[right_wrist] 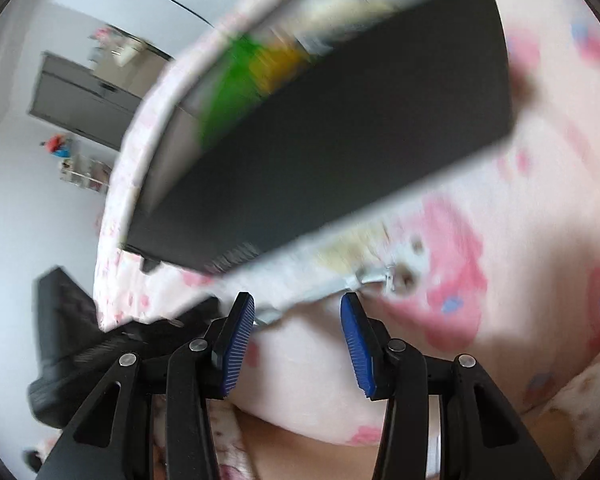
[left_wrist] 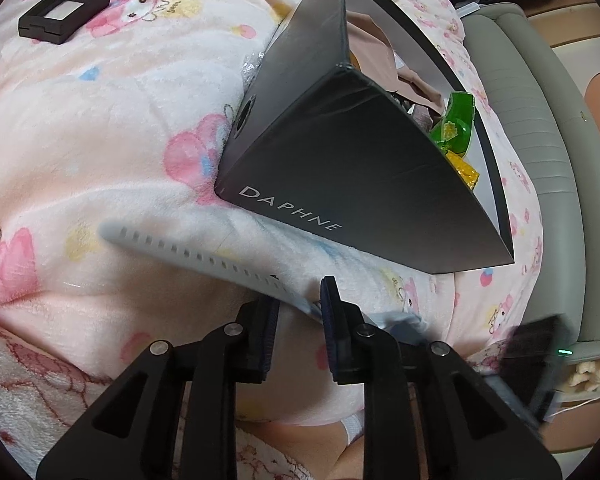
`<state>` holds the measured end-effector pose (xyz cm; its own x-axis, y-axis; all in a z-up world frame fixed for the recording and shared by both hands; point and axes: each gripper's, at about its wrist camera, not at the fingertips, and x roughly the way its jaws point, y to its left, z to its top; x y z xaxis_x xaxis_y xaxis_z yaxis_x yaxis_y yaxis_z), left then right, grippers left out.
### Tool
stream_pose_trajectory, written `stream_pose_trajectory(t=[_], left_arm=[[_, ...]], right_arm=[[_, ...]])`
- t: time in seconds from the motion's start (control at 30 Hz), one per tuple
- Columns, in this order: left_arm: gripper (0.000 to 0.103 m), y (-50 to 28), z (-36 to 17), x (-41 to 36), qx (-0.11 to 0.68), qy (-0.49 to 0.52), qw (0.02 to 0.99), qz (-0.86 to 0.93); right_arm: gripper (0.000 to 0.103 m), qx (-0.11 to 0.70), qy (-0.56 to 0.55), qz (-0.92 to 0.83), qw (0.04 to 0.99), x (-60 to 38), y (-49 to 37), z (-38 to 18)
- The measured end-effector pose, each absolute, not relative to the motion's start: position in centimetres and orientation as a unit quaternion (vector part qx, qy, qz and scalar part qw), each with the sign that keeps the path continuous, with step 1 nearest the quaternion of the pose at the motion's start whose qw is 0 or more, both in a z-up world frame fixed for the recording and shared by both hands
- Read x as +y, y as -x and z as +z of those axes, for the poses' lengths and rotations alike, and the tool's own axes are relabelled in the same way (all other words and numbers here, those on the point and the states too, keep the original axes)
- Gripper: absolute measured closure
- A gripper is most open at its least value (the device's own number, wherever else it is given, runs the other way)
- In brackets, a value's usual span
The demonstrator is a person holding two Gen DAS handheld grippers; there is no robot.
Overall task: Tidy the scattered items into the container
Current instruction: 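Carry the strap over the black box with both tools and release it inside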
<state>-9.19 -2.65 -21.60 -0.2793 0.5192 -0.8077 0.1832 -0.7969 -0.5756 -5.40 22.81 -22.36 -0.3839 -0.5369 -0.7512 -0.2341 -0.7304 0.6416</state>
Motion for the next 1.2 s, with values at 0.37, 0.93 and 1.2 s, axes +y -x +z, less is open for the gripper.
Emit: stream_pose_trajectory(t=[0.37, 0.93, 1.2], left_arm=[[0.092, 9.0, -20.5, -2.0, -0.261, 0.575, 0.124, 0.766], [0.097, 11.7, -8.4, 1.1, -0.307, 0.445, 0.240, 0.806], [0.094, 17.0, -14.2, 4.7, -0.238, 0.550, 0.162, 0.784]], right_arm=[[0.069, -0.373, -0.501, -0.777, 0.086, 23.9, 5.2, -23.3], [0.097, -0.237, -0.377, -0.879, 0.172, 25.1, 8.2, -9.6], [0.095, -0.192, -0.484, -0.844, 0.129, 25.9, 13.6, -14.4]])
